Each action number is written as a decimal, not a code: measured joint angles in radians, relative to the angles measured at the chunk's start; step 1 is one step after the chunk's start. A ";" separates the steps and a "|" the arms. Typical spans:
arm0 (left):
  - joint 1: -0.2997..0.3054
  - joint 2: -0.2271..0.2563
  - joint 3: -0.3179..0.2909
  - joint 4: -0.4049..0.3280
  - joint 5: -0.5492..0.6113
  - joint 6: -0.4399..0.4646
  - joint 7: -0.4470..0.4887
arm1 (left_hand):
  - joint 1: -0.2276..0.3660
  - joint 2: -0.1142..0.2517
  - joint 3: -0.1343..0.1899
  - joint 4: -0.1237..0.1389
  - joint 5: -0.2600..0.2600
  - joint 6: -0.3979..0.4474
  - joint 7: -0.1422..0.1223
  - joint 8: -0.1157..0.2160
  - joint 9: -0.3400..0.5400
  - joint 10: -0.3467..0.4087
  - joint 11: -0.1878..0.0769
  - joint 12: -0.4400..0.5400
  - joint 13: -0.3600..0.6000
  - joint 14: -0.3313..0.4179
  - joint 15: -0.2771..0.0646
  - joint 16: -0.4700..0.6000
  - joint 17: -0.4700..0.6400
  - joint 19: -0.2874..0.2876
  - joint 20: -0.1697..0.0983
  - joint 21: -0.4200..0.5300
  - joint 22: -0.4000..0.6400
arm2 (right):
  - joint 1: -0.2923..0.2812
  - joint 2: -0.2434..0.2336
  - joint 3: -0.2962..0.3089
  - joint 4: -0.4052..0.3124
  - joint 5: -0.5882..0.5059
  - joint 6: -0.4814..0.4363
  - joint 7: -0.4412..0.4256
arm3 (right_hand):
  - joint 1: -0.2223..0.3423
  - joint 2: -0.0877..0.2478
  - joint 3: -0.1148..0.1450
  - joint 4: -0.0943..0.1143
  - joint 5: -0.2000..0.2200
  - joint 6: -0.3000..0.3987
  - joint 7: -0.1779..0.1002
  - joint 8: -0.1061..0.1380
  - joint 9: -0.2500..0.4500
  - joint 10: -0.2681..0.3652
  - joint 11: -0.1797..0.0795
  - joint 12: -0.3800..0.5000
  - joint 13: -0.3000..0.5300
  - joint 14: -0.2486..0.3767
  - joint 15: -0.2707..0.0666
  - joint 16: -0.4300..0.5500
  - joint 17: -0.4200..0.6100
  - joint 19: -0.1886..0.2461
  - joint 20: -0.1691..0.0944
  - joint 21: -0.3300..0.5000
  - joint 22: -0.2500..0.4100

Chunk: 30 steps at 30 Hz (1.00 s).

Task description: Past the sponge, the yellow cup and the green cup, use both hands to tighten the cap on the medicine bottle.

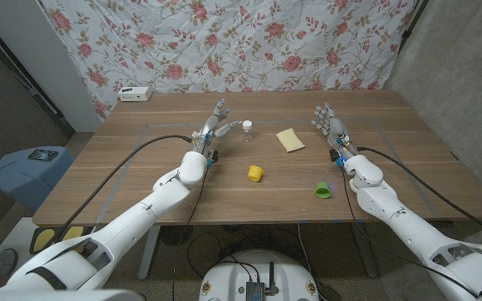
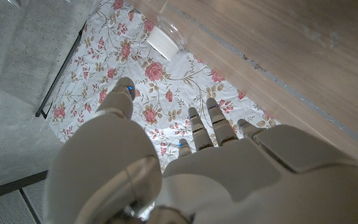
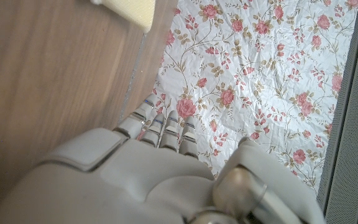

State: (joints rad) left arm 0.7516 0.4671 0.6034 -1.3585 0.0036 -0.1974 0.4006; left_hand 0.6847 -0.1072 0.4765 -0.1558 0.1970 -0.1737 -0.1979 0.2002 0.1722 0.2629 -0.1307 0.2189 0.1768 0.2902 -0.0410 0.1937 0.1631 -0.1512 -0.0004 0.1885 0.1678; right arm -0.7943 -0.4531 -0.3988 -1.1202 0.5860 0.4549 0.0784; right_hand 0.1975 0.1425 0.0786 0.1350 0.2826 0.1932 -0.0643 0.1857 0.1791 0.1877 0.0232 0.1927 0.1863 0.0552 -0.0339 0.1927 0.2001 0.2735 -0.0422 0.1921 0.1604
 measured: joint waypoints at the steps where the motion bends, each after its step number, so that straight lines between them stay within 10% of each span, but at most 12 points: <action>1: 0.000 0.000 0.000 0.000 -0.001 -0.003 0.000 | 0.000 0.000 -0.003 0.003 0.000 0.000 0.000 0.000 0.000 0.009 -0.002 0.000 0.000 0.007 0.000 0.000 0.000 0.005 0.002 0.000 0.000 | 0.000 0.000 0.000 -0.001 0.000 0.000 0.000 | 0.000 0.000 0.000 0.000 0.000 0.000 0.000 0.000 0.000 0.000 0.000 0.000 0.000 0.000 0.000 0.000 0.000 0.000 0.000 0.000 0.000; 22: -0.078 -0.082 0.044 0.197 0.000 -0.074 0.004 | 0.017 0.001 -0.029 0.004 0.000 0.000 -0.008 0.000 0.000 0.087 -0.023 0.000 0.000 0.066 0.002 0.000 0.000 0.043 -0.018 0.000 0.000 | 0.008 0.009 -0.003 0.026 0.000 0.016 0.010 | -0.005 -0.005 0.003 -0.003 0.000 0.000 0.001 0.000 0.000 0.000 0.000 0.000 0.000 0.000 0.000 0.000 0.000 0.000 0.000 0.000 0.000; 30: -0.087 -0.092 0.057 0.221 -0.006 -0.074 -0.004 | 0.026 0.000 -0.036 0.003 0.000 0.000 -0.008 0.000 0.000 0.098 -0.024 0.000 0.000 0.079 -0.004 -0.005 0.000 0.058 -0.023 0.000 0.000 | 0.021 0.015 -0.006 0.048 0.000 0.025 0.024 | -0.009 -0.010 0.003 -0.003 0.000 -0.008 0.050 0.000 -0.002 0.000 0.000 0.000 0.000 0.000 0.000 0.000 -0.005 0.000 0.000 -0.004 0.000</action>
State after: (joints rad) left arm 0.6649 0.3747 0.6602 -1.1374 -0.0023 -0.2711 0.3961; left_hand 0.7111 -0.1073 0.4404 -0.1528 0.1969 -0.1734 -0.2056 0.2001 0.1724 0.3612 -0.1545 0.2188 0.1769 0.3687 -0.0449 0.1885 0.1632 -0.0928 -0.0233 0.1885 0.1679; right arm -0.7729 -0.4379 -0.4050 -1.0719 0.5862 0.4798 0.1025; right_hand 0.1880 0.1330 0.0814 0.1322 0.2825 0.1856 -0.0140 0.1857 0.1766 0.1877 0.0232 0.1927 0.1864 0.0552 -0.0338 0.1927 0.1951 0.2735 -0.0422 0.1881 0.1604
